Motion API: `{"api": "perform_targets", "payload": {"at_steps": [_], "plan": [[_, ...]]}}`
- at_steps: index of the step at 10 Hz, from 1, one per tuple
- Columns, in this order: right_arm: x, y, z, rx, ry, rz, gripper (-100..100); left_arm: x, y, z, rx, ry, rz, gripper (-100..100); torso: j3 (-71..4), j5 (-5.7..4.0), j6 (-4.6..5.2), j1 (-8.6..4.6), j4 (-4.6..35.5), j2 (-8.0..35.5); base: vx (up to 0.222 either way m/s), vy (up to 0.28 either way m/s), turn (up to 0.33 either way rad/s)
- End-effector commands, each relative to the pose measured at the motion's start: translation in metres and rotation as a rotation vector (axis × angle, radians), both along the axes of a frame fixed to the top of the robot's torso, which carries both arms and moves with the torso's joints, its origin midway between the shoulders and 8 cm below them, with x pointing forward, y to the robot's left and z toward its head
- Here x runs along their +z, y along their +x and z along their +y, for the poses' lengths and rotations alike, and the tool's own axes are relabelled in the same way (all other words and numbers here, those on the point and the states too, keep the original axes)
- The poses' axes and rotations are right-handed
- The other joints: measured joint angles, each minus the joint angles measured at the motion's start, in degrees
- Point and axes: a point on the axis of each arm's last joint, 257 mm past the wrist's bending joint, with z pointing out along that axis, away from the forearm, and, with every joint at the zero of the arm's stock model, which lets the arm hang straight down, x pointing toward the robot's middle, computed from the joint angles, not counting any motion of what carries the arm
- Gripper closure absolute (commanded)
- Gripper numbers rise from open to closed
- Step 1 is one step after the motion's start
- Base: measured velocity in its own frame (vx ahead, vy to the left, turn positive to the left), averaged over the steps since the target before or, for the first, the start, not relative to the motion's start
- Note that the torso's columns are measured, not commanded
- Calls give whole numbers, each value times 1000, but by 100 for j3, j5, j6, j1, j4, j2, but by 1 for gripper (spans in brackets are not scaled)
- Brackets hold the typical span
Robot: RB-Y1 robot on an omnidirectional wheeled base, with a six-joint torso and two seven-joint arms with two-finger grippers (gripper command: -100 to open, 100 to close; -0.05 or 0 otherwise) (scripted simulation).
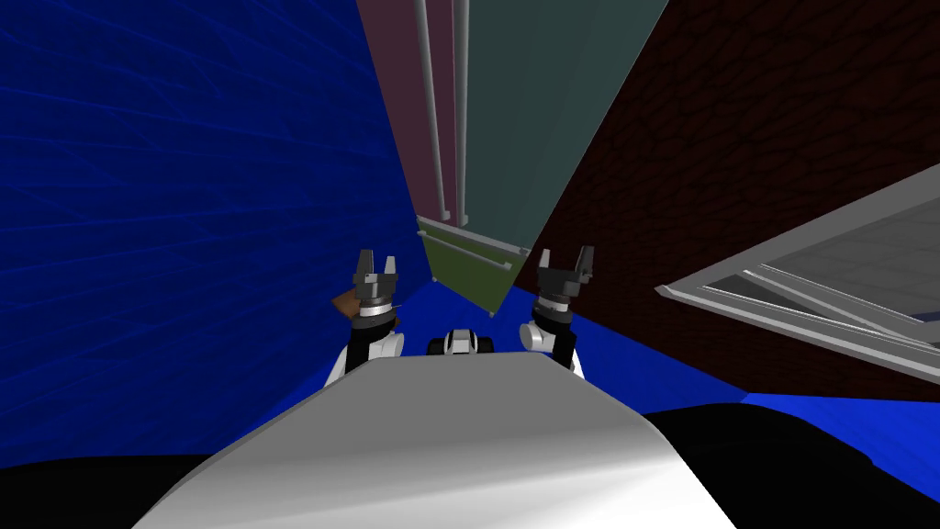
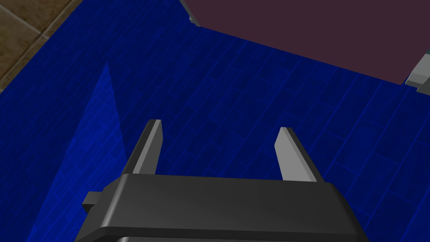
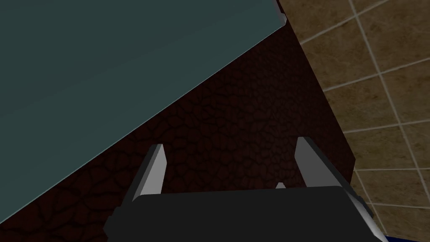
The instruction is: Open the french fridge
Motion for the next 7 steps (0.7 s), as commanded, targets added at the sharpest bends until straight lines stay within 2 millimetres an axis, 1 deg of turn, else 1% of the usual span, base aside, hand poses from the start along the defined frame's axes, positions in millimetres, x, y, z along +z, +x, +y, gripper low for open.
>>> {"api": "perform_targets", "payload": {"at_steps": [1,4,7], "plan": [[-3,3,7,-17,-101,37,-100,0,0,0,0,0,0,0,-26,0,0,0,16,13,44,37,41],[-10,5,11,-76,-226,92,-100,0,0,0,0,0,0,0,-31,-1,0,-3,23,20,64,53,57],[-21,7,10,-167,-365,162,-100,0,0,0,0,0,0,0,-31,-2,0,-5,24,21,93,70,65]]}}
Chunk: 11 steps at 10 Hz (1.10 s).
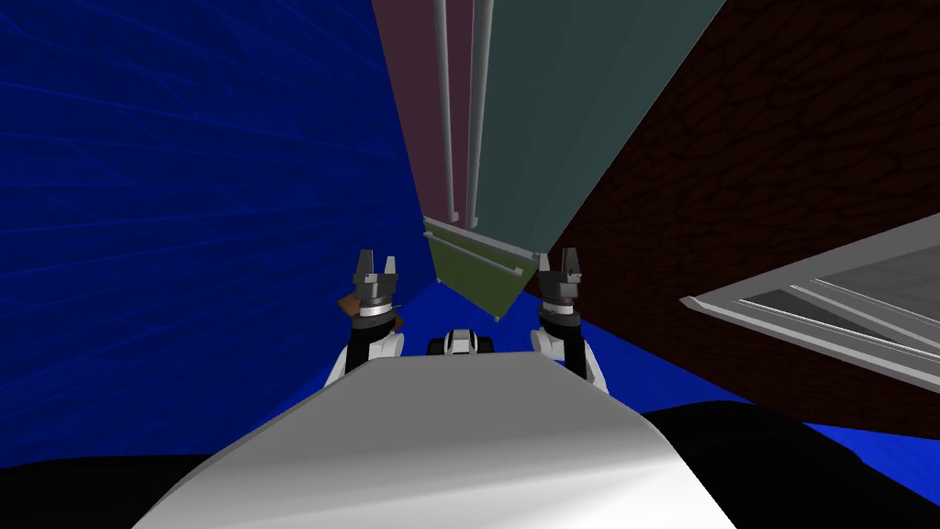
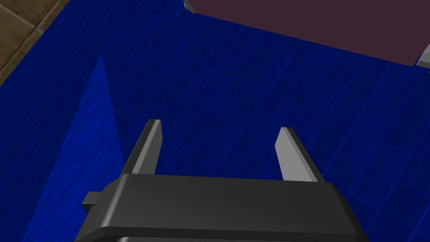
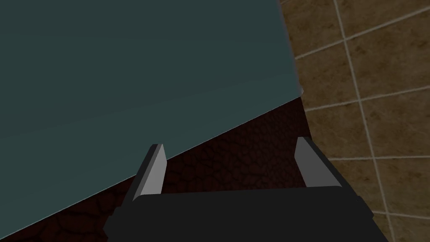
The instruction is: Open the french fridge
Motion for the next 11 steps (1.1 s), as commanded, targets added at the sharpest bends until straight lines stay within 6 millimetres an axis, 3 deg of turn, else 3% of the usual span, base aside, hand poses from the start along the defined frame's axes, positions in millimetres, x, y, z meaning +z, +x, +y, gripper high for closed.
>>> {"api": "perform_targets", "payload": {"at_steps": [1,9,11], "plan": [[-12,3,-3,-90,-131,64,-100,0,0,0,0,0,0,0,0,0,-1,3,0,-1,112,72,86],[-58,10,-27,-338,-477,252,-100,0,0,0,0,0,0,0,4,0,-1,4,2,5,98,71,74],[-76,10,-42,-427,-597,325,-100,0,0,0,0,0,0,0,3,2,0,7,1,5,91,86,73]]}}
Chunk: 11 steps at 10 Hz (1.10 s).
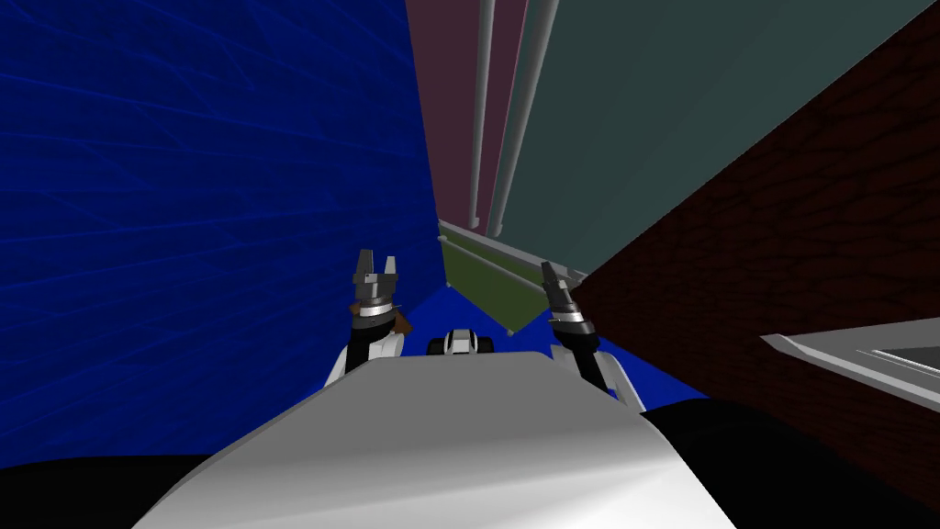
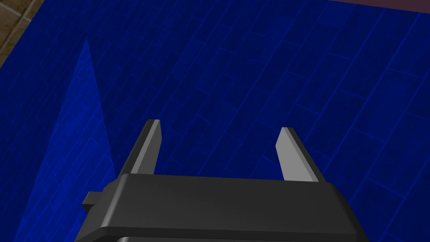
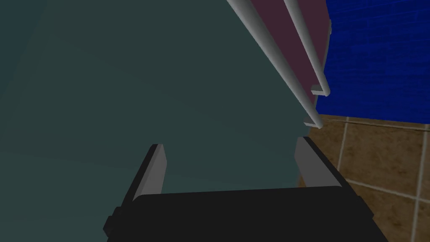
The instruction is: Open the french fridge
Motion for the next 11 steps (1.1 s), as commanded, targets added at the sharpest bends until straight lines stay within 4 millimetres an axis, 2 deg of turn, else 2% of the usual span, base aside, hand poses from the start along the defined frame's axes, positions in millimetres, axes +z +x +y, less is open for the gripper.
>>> {"api": "perform_targets", "payload": {"at_steps": [1,3,4,6,7,9,10,11], "plan": [[-15,1,-12,-72,-100,56,-100,0,0,0,0,0,0,0,-5,1,-1,3,-2,-9,90,57,44],[-34,-2,-31,-165,-217,131,-100,0,0,0,0,0,0,0,-2,-6,0,-17,-1,-4,114,55,91],[-34,-2,-30,-168,-234,133,-100,0,0,0,0,0,0,0,-4,-3,-1,-9,-2,-8,94,50,39],[-53,-7,-52,-261,-356,210,-100,0,0,0,0,0,0,0,3,-2,0,-7,1,3,110,56,96],[-54,-7,-51,-264,-371,212,-100,0,0,0,0,0,0,0,-2,-1,-1,-2,-1,-4,96,51,34],[-70,-15,-75,-354,-494,288,-100,0,0,0,0,0,0,0,2,-2,0,-5,1,2,114,68,91],[-70,-15,-74,-357,-509,290,-100,0,0,0,0,0,0,0,-4,-1,-1,-2,-2,-9,97,50,34],[-77,-20,-86,-400,-578,327,-100,0,0,0,0,0,0,0,0,-3,2,-11,0,2,78,60,57]]}}
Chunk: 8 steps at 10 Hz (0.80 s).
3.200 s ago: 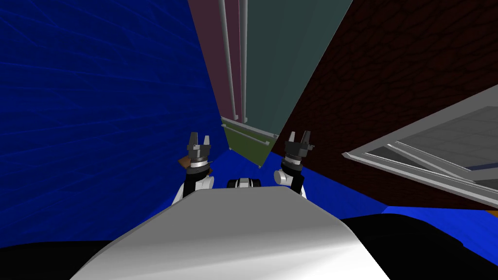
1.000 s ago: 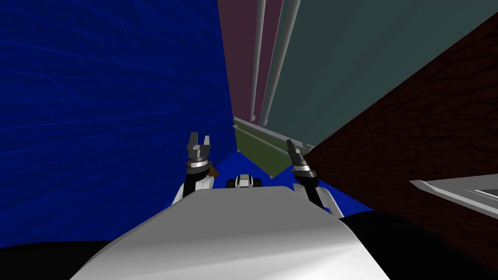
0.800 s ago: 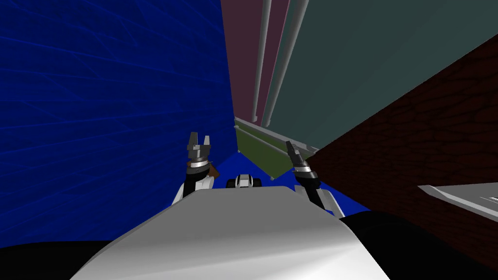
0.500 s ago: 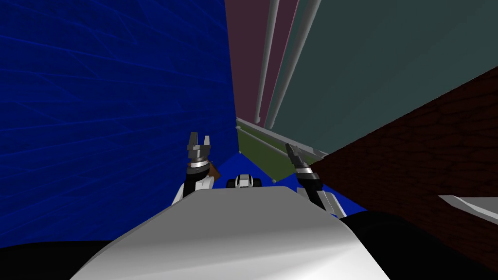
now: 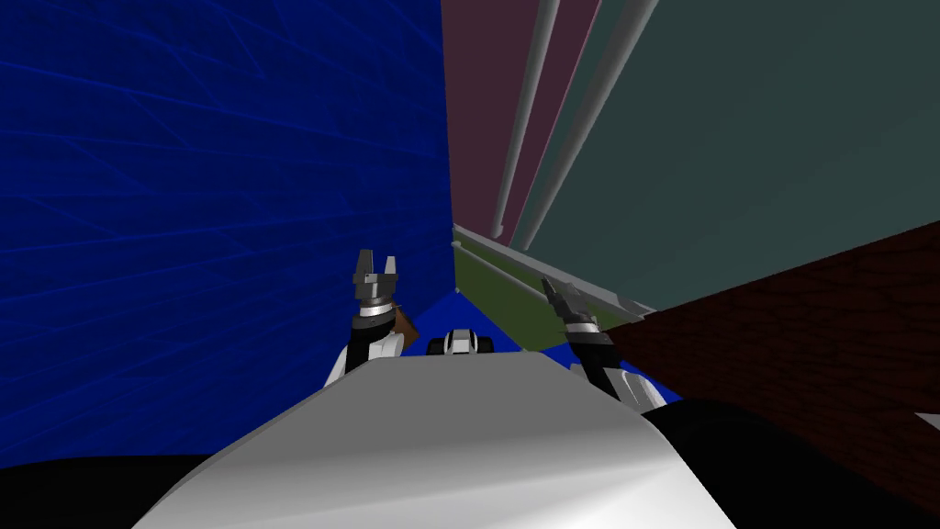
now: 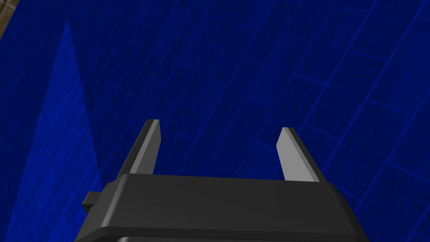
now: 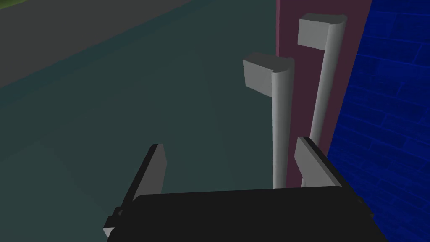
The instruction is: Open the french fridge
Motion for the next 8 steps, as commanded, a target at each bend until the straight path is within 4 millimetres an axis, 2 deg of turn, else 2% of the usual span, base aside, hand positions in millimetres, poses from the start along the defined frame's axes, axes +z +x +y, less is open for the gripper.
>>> {"api": "perform_targets", "payload": {"at_steps": [1,2,4,5,7,8], "plan": [[-14,-13,-26,-92,-144,82,-100,0,0,0,0,0,0,0,5,0,-1,3,3,6,110,84,104],[-14,-13,-25,-94,-155,85,-100,0,0,0,0,0,0,0,0,2,-2,11,0,-4,104,41,36],[-23,-24,-47,-168,-278,154,-100,0,0,0,0,0,0,0,0,-2,-2,-4,0,-1,108,45,89],[-23,-24,-47,-169,-290,157,-100,0,0,0,0,0,0,0,-4,0,-2,5,-2,-10,90,37,26],[-27,-36,-67,-234,-413,218,-100,0,0,0,0,0,0,0,4,0,-2,4,2,3,97,51,89],[-27,-36,-67,-235,-422,220,-100,0,0,0,0,0,0,0,-1,2,-2,10,0,-6,91,39,22]]}}
